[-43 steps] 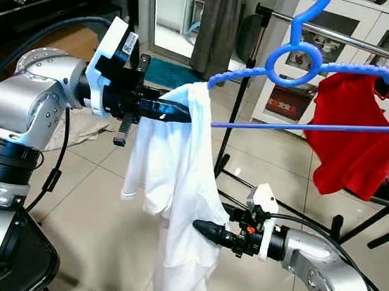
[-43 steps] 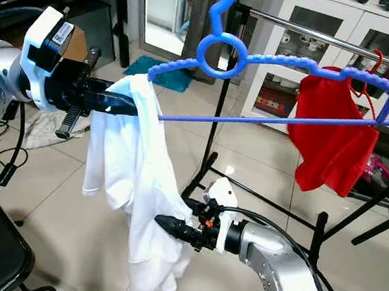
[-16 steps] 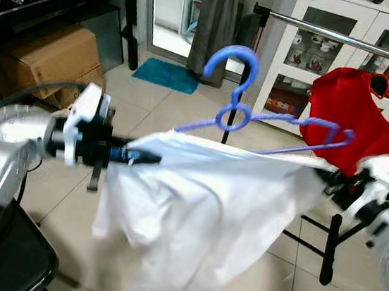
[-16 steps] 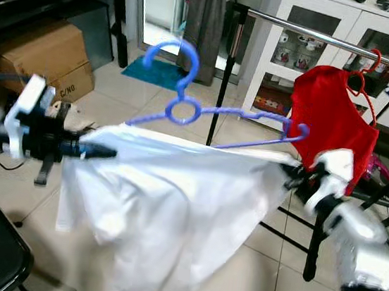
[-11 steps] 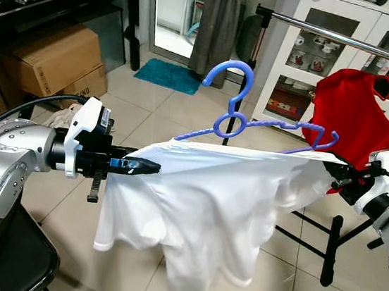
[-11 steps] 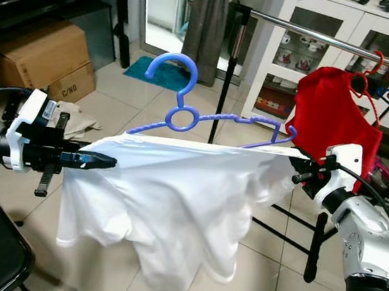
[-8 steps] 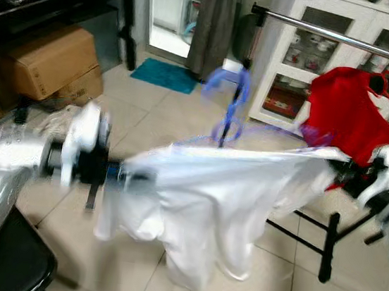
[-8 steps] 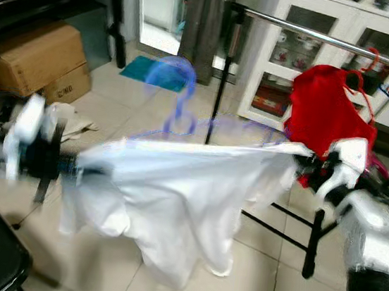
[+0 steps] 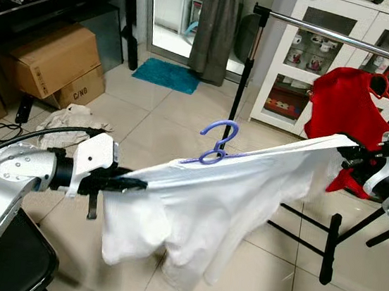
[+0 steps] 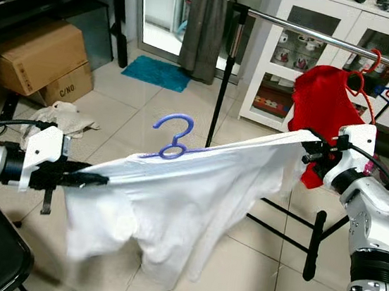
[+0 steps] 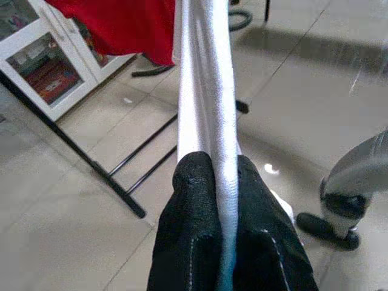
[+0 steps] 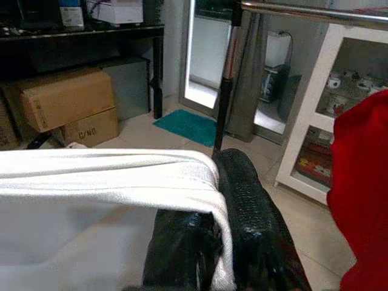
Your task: Hang hanger
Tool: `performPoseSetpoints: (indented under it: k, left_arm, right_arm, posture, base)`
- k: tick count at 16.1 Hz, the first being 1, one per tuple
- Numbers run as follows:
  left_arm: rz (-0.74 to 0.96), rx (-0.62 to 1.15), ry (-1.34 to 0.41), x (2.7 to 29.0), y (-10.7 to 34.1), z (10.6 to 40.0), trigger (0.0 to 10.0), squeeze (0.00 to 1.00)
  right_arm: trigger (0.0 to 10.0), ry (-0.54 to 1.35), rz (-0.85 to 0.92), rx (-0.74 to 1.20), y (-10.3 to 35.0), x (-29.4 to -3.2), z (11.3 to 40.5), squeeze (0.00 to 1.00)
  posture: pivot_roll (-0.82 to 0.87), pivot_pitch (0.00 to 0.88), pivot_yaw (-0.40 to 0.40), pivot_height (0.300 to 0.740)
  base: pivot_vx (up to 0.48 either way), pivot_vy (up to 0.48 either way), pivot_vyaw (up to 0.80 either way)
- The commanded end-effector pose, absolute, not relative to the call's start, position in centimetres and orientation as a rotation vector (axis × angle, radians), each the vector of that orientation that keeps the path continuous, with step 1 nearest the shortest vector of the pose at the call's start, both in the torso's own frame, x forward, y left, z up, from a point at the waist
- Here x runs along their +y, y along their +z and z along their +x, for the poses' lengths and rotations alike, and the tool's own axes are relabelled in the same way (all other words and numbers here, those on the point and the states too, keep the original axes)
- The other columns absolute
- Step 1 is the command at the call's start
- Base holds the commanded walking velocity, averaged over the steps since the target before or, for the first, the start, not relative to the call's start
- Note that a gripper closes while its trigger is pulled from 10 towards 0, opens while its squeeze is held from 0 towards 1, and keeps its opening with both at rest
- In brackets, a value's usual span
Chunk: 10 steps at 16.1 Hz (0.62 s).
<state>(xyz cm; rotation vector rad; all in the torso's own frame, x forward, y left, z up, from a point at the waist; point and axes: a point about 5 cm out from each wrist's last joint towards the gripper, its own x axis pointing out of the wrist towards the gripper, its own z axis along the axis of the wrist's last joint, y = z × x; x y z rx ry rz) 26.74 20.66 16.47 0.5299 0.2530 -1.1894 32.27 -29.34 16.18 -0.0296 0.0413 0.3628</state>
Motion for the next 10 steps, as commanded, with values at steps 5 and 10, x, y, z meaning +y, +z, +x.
performPoseSetpoints:
  k: [5,10]
  left_arm:
    - [0.525,0.144,-1.034,21.6,18.7,29.7,0.0,0.00]
    - [0.477,0.084,-1.055,20.8,19.7,31.1,0.0,0.00]
  right_arm:
    - [1.2,0.543,-0.204,0.097,15.6,-27.8,29.7,0.00]
    - [10.0,0.570,-0.247,0.132,13.4,-25.0,27.8,0.00]
  posture:
    - [0.09,0.000,-0.030,0.740]
    - [0.08,0.000,-0.011,0.740]
  base:
    - [0.000,0.000,0.00]
    - [0.000,0.000,0.00]
